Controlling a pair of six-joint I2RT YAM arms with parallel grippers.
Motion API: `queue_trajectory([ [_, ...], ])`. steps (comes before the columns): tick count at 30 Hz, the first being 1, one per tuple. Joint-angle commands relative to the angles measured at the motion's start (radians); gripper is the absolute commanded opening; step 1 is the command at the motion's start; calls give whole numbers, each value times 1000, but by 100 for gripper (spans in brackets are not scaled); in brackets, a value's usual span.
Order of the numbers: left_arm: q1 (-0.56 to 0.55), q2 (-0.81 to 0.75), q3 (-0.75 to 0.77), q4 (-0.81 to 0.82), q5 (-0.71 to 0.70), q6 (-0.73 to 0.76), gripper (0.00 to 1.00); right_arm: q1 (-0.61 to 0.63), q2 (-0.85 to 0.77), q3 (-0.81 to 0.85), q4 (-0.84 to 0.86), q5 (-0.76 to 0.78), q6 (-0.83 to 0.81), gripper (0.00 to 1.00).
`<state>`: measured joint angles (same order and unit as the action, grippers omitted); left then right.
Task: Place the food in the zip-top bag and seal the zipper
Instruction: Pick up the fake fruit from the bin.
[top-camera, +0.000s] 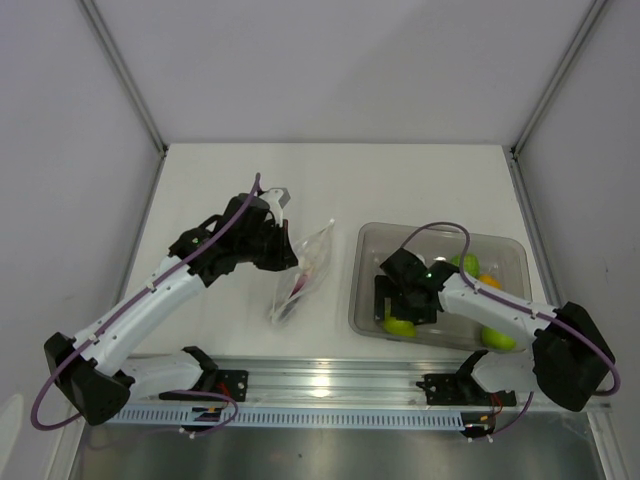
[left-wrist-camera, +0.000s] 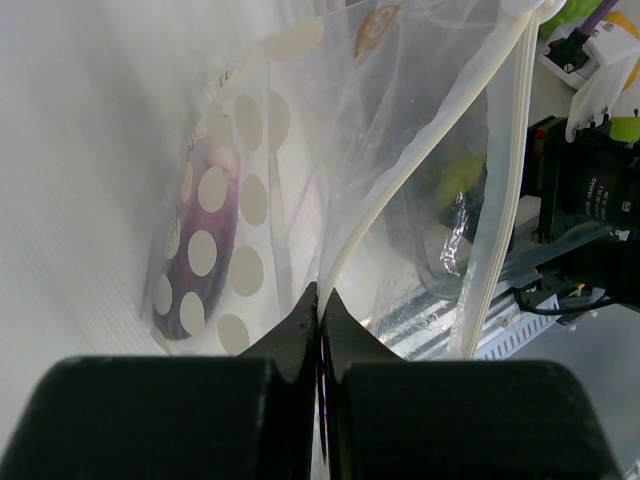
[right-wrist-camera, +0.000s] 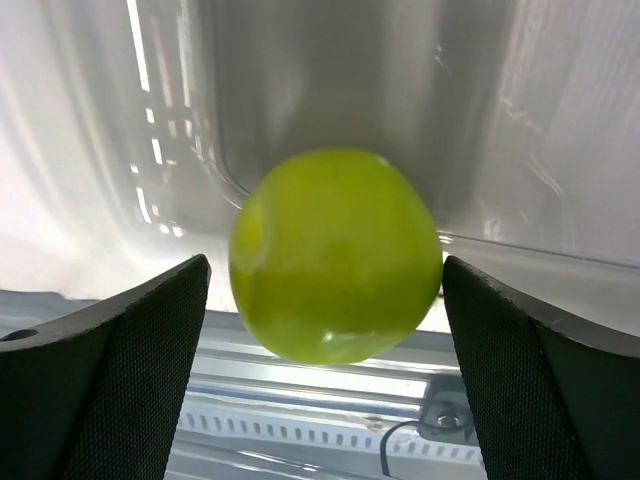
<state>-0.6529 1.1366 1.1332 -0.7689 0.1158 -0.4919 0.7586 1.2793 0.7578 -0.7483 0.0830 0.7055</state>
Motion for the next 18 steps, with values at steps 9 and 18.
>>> queue_trajectory([
  [9,4,-11,30,0,4,13,1,22,35,-12,18,37,17,99],
  [18,4,-8,22,-3,1,18,1,25,26,-18,55,86,37,76],
])
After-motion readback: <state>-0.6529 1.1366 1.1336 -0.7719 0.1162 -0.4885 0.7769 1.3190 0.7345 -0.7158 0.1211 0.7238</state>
